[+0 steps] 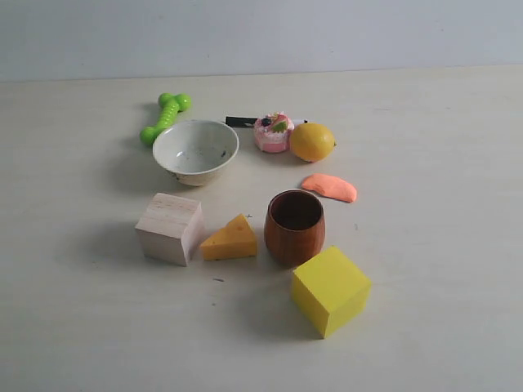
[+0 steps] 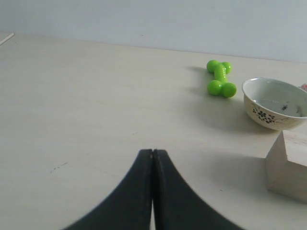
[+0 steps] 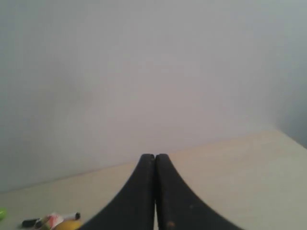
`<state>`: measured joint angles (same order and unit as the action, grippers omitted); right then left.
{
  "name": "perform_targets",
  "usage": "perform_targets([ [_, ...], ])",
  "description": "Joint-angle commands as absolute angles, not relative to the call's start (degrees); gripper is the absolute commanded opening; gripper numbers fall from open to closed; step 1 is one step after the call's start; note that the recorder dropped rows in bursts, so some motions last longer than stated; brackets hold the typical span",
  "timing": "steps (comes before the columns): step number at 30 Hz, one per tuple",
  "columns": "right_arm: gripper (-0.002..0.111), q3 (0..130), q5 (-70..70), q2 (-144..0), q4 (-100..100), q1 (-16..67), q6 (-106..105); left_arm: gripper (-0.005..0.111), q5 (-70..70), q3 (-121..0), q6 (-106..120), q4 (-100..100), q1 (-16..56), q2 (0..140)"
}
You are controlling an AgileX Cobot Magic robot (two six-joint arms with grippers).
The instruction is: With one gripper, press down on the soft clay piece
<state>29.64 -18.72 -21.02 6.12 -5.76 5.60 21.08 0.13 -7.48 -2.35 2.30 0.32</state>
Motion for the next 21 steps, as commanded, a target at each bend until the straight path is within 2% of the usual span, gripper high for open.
perform_targets([
  [1, 0.0, 38.2, -29.7, -29.0, 18.1, -6.0, -3.9, 0.0, 20.6, 0.0, -7.6, -2.1, 2.7, 0.0],
  [5, 0.0, 43.3, -30.4, -34.7, 34.7, -6.0, -24.5, 0.0, 20.6, 0.0, -7.6, -2.1, 2.7, 0.0],
  [8, 0.0, 46.9, -35.0, -39.3, 44.4, -6.0, -32.3, 0.0, 20.6, 0.0, -7.6, -2.1, 2.7, 0.0],
  [17, 0.0, 57.6, -49.4, -57.7, 43.7, -5.7, -23.8, 0.0, 20.6, 0.0, -7.6, -2.1, 2.7, 0.0],
  [21, 0.0, 61.6, -50.8, -64.1, 38.0, -1.6, -17.7, 0.0, 20.6, 0.0, -7.6, -2.1, 2.7, 0.0],
])
